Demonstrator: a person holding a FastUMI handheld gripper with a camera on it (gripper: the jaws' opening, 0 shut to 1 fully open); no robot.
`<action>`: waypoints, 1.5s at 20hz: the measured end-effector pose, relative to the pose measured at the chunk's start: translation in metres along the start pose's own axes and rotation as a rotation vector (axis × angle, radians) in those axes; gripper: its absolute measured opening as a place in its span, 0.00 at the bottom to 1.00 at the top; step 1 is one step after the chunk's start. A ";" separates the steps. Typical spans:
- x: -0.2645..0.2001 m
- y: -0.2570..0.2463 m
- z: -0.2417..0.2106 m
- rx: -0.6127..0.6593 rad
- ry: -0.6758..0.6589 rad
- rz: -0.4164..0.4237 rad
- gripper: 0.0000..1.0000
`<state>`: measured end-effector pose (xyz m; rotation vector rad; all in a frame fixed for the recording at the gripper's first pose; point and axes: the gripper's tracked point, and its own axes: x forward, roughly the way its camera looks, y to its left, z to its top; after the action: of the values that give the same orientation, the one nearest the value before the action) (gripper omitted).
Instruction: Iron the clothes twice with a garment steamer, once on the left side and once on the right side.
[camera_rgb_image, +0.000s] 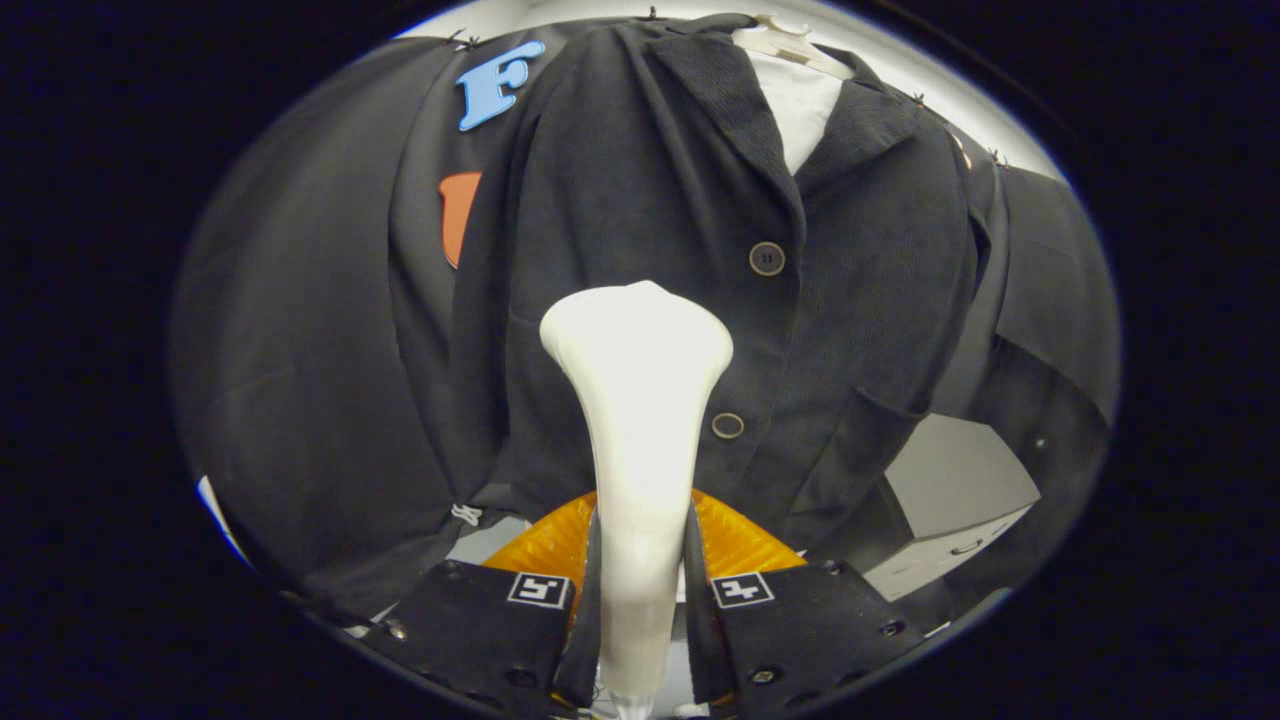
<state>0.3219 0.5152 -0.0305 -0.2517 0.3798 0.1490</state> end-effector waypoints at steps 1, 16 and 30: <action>0.001 -0.001 -0.005 -0.005 0.003 -0.002 0.38; 0.031 0.012 -0.090 -0.052 0.119 -0.014 0.38; 0.048 0.020 -0.164 -0.030 0.214 0.026 0.38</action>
<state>0.3051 0.4942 -0.2005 -0.2930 0.5937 0.1536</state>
